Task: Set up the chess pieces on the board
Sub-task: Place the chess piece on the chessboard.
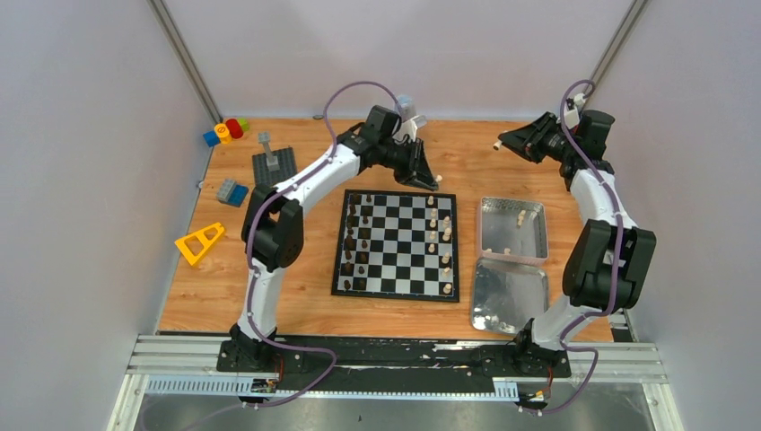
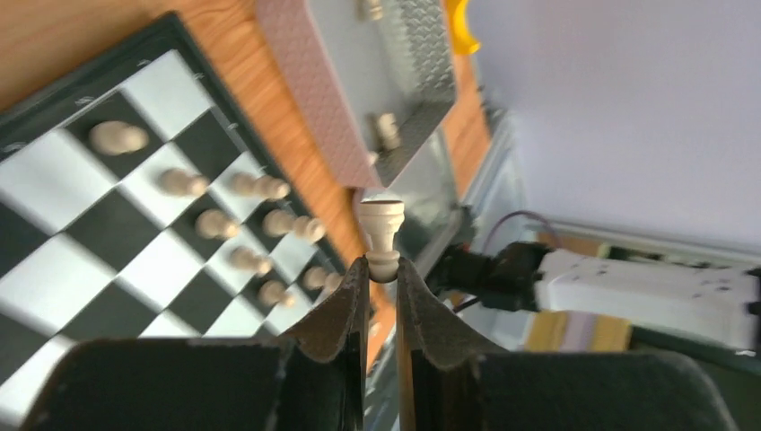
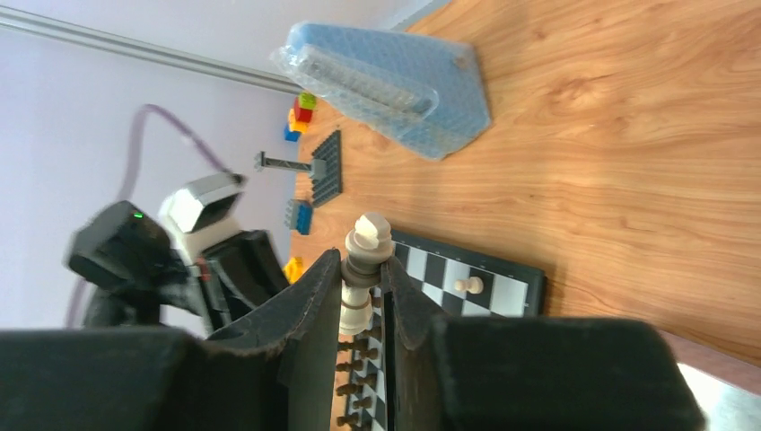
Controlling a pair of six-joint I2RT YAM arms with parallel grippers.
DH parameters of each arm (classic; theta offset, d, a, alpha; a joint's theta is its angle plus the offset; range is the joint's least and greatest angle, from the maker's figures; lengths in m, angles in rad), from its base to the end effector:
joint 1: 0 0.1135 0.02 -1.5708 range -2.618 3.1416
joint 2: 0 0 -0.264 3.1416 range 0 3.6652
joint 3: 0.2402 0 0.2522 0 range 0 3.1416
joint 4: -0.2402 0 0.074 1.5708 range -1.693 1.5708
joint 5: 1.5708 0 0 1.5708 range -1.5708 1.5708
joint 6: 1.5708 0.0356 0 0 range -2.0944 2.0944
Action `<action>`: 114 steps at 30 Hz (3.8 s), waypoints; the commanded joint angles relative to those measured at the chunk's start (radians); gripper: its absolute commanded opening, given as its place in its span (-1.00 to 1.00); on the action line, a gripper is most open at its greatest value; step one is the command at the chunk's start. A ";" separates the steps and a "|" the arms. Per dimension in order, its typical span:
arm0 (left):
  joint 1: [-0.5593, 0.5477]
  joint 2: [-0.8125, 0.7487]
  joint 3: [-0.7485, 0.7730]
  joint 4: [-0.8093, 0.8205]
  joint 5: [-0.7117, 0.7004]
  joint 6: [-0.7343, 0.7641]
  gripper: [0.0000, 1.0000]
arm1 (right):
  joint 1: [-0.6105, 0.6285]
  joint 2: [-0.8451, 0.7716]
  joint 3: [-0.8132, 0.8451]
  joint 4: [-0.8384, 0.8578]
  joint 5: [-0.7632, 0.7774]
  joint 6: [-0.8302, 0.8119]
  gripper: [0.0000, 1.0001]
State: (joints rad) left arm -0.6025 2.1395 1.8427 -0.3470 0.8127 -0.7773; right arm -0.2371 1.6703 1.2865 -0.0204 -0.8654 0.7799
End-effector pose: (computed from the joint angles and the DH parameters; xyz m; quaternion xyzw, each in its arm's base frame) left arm 0.3913 -0.3005 0.2626 0.1043 0.8339 -0.5341 0.0917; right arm 0.3807 -0.0641 0.3019 0.1672 0.7743 0.4712 0.3879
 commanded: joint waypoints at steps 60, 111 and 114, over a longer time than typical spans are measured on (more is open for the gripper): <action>-0.451 0.226 0.345 -1.313 -1.001 1.352 -0.06 | -0.059 -0.320 -0.237 -0.091 0.015 -0.495 -1.00; 0.245 -0.458 -0.045 -0.543 -0.131 1.068 0.50 | 0.694 -0.213 -0.834 0.788 0.089 -0.953 -1.00; 0.245 -0.461 -0.052 -0.543 -0.139 1.075 0.50 | 0.694 -0.198 -0.887 0.887 0.063 -0.942 -0.99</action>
State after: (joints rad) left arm -0.3569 1.7172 1.8023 -0.9264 0.6838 0.2863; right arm 0.4488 1.4563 0.4500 0.6685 -0.7788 -0.1696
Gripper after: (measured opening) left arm 0.747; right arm 0.209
